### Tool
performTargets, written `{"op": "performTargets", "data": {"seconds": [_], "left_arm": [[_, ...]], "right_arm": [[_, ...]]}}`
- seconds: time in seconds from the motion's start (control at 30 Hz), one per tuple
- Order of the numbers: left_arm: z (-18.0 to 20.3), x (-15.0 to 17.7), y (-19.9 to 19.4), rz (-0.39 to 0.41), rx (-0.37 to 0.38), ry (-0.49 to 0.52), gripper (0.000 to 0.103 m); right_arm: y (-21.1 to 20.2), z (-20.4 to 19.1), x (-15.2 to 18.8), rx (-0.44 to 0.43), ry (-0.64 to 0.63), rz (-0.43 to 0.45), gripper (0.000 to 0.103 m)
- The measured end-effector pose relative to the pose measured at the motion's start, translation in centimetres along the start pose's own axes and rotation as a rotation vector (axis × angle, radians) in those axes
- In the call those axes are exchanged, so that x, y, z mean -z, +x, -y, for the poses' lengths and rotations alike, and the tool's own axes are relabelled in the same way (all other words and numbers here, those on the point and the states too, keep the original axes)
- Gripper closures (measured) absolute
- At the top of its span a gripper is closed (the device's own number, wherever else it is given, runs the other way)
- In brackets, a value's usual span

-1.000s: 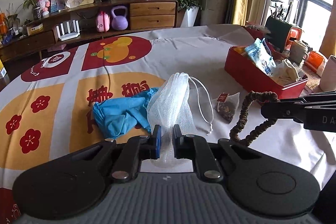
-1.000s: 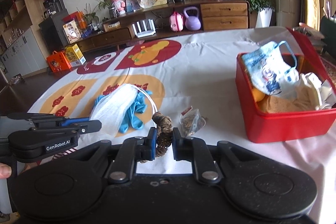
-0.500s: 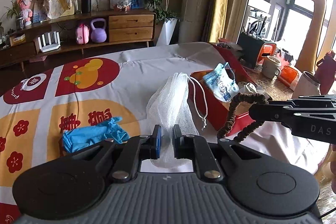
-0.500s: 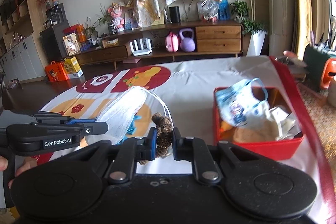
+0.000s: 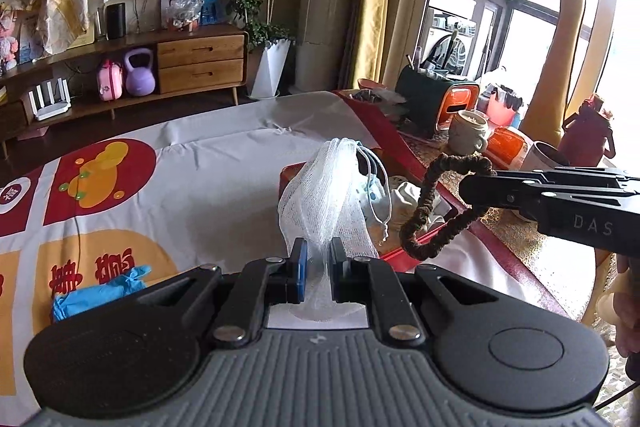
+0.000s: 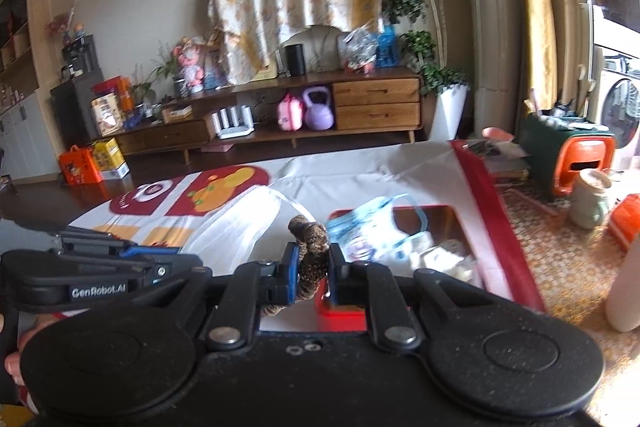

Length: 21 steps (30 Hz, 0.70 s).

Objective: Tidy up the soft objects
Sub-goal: 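Carry the mesh bag and bracelet over the red tin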

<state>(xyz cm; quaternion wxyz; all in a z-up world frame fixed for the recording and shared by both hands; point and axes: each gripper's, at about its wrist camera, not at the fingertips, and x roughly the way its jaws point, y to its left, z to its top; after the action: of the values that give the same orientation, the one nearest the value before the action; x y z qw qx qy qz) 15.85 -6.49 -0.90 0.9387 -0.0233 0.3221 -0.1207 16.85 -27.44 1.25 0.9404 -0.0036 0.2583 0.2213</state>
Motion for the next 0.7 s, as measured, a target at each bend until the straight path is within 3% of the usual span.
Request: {"op": "performTargets", "data": {"seconds": [0.43, 0.7], "left_arm": [[4.9, -2.4, 4.5, -0.026, 0.043, 0.085, 0.092], [5.8, -3.3, 8.3, -0.078, 0.057, 0.075, 0.092]], "right_arm": [[0.9, 6.1, -1.2, 0.100, 0.048, 0.020, 0.089], [2.8, 8.6, -2.1, 0.127, 0.046, 0.012, 0.089]]}}
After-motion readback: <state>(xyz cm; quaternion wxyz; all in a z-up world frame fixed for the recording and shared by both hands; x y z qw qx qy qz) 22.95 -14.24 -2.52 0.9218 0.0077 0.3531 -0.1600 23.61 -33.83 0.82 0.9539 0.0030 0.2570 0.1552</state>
